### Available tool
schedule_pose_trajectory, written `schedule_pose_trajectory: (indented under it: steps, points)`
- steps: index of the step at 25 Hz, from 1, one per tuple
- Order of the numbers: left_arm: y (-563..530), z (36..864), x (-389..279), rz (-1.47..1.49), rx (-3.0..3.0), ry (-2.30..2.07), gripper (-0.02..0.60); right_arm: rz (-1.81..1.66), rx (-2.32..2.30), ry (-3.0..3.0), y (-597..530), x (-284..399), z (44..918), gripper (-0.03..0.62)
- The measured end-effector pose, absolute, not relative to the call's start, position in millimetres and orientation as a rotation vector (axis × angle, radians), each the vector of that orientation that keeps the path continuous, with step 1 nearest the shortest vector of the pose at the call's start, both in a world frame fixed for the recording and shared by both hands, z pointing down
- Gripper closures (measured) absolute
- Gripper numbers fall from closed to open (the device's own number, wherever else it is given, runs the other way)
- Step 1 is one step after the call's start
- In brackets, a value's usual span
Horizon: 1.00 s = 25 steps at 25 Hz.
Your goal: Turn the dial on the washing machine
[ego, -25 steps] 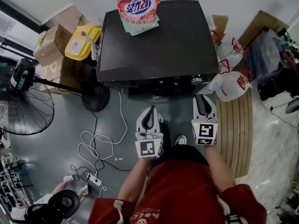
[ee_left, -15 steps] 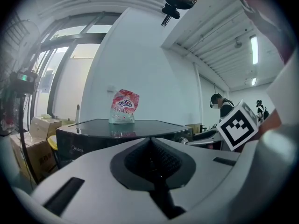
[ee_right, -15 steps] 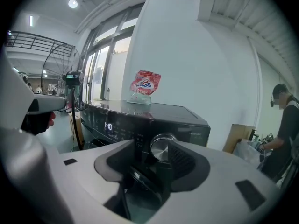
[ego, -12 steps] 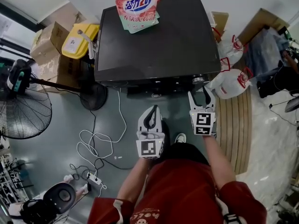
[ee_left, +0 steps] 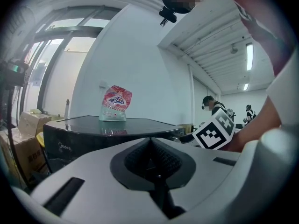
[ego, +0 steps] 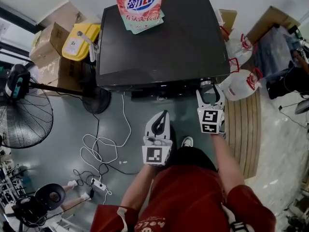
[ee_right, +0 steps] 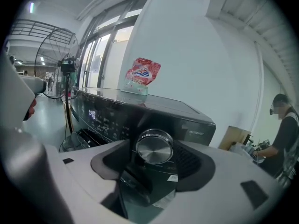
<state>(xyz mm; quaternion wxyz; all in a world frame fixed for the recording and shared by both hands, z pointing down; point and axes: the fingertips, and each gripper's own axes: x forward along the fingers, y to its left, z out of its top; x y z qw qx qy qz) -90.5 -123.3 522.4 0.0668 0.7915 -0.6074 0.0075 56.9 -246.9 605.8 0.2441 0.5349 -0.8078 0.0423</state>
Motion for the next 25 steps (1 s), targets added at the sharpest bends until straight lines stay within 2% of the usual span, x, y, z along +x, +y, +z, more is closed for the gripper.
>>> schedule_pose_trajectory:
  steps: [25]
  points:
    - [-125.6,527.7,-92.1,0.055,2.407,-1.812,0.572,0.377,1.515,-2.237,-257.5,64.8,619.0,0.322]
